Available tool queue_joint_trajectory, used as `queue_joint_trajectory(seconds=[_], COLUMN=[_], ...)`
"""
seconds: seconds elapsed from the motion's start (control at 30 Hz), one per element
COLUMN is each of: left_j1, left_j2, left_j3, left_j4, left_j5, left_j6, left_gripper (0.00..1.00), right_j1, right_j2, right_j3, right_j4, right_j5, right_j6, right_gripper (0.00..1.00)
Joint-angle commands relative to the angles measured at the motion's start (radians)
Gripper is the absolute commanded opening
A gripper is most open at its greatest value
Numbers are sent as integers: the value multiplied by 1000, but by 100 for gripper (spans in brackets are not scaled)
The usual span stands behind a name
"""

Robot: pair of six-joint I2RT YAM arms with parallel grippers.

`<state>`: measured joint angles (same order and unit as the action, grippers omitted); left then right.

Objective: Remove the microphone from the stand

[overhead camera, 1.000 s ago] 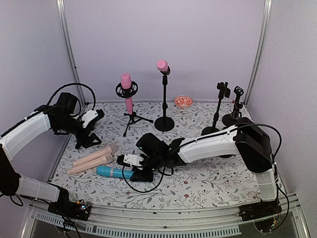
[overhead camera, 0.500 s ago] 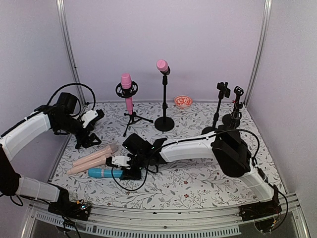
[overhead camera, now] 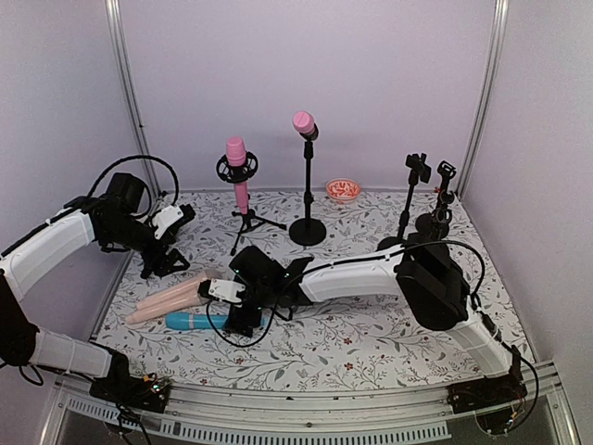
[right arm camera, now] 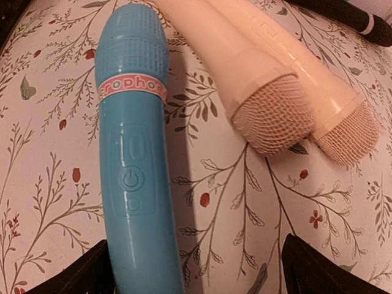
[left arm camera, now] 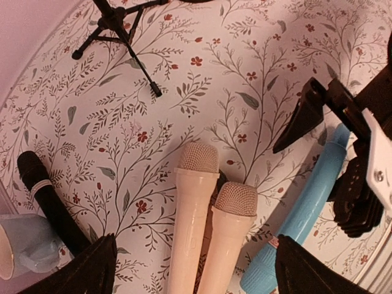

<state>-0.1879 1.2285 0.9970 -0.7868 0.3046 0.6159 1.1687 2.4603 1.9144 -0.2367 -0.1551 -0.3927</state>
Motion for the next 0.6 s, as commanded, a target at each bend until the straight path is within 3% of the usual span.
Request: queue_joint_trajectory(seconds=[0.0, 0.3, 0.57], left_j1=[-6, -7, -7], left_j2=[-13, -23, -32], left_j3=[15, 12, 13], left_j4=[8, 12, 12], left_j5=[10, 16, 16], left_j6=[-7, -11, -12], left_gripper=[91, 91, 91], right_j1=[-59, -239, -326], right_j2=[-199, -530, -508], right_j3=[-82, -254, -132], right_j4=[126, 279, 337], right_j5=[69, 93, 345], right_j6=[98, 242, 180], right_gripper=[98, 99, 99])
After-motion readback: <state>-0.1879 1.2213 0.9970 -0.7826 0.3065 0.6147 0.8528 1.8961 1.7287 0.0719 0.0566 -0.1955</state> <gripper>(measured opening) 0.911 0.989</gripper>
